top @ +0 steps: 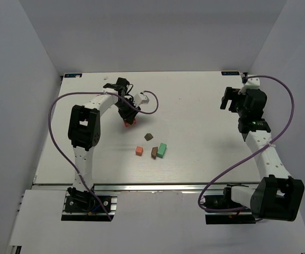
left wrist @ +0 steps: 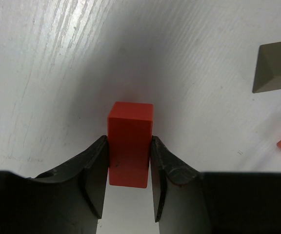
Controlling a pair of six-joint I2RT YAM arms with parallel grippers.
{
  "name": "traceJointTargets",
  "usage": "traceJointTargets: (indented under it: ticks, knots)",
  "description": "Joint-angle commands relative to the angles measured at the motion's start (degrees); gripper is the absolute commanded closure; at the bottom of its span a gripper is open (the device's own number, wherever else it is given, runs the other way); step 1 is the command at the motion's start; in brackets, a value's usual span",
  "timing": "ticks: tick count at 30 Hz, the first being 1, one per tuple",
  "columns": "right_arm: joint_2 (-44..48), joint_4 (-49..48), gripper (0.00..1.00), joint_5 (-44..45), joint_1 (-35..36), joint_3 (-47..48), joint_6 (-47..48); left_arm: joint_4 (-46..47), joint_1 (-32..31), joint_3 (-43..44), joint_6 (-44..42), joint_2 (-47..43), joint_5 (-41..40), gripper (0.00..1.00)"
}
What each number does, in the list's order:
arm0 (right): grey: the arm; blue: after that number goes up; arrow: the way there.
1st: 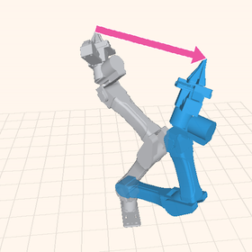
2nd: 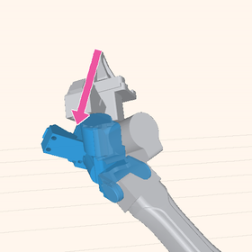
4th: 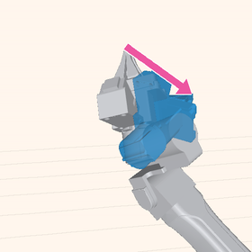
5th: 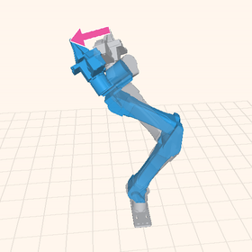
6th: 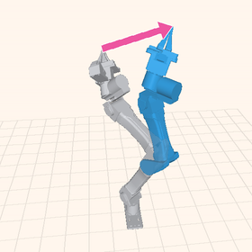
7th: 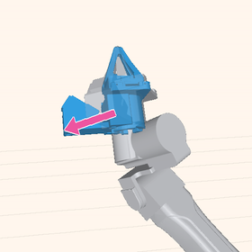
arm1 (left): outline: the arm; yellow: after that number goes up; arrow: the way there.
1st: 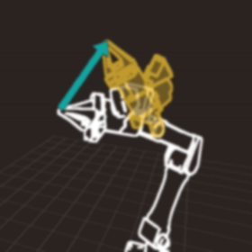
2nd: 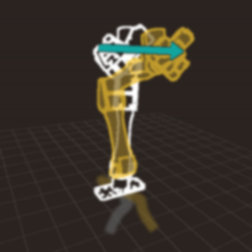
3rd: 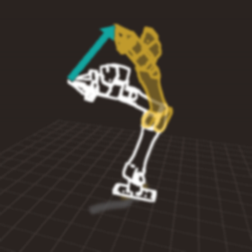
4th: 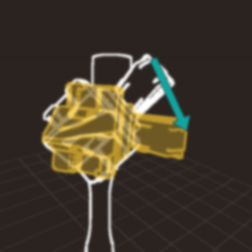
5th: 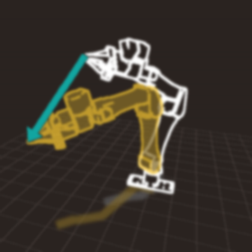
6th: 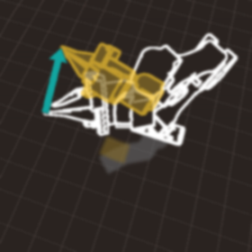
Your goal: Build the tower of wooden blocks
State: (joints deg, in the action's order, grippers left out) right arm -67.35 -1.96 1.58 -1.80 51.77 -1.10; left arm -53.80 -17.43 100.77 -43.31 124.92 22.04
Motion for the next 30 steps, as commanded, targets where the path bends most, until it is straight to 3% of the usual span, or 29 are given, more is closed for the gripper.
traceJointTargets:
  ticks: [1, 8, 10, 14, 15, 16, 17, 18, 19, 24, 30]
  knots:
    - [1.6, 0.2, 0.11, 2.02, 0.04, 1.76, 0.31, -0.17, -0.24, -0.22, -0.55, -0.91, -1.56, 0.97]
    - [3.1, -0.33, 0.11, 2.28, -0.04, 1.14, -0.13, 0.89, -0.24, -1.45, 0.41, -0.91, -3.67, 0.91]
    - [3.37, -0.24, 0.11, 2.11, -0.04, 1.05, -0.13, 1.77, -0.32, -1.19, 1.82, -1.52, -3.85, 0.74]
    - [2.84, 0.9, 0.11, -0.09, 0.05, 1.84, -0.21, 2.03, -0.32, -1.89, 2.61, -3.63, -3.06, 0.6]
    - [2.67, 1.34, 0.11, -0.35, 0.05, 2.02, -0.21, 2.38, -0.41, -2.24, 2.88, -4.16, -3.41, 0.49]
    - [2.75, 1.43, 0.11, -0.96, 0.05, 2.02, -0.21, 2.82, -0.32, -3.12, 3.23, -5.29, -3.84, 0.47]
    - [3.01, 1.43, 0.11, -1.06, 0.05, 1.93, -0.21, 3.17, -0.32, -3.47, 3.32, -5.65, -4.37, 0.33]
    - [3.19, 1.08, 0.11, -1.23, 0.05, 1.76, -0.21, 3.18, -0.32, -3.82, 3.23, -6.09, -4.64, 0.07]
    - [3.45, 0.73, 0.11, -3.32, 0.05, 1.32, -0.21, 3.26, -0.32, -4.35, 3.41, -6.79, -4.73, 0.02]
    - [4.42, 0.37, 0.11, -4.39, 0.05, 1.23, -0.3, 3.44, -0.32, -4.18, 4.11, -8.55, -3.77, 0.02]
    - [6.7, 0.9, 0.11, -13.34, 0.05, 1.84, -2.93, 3.44, -0.32, -0.23, 6.57, -13.81, -3.06, 0.02]
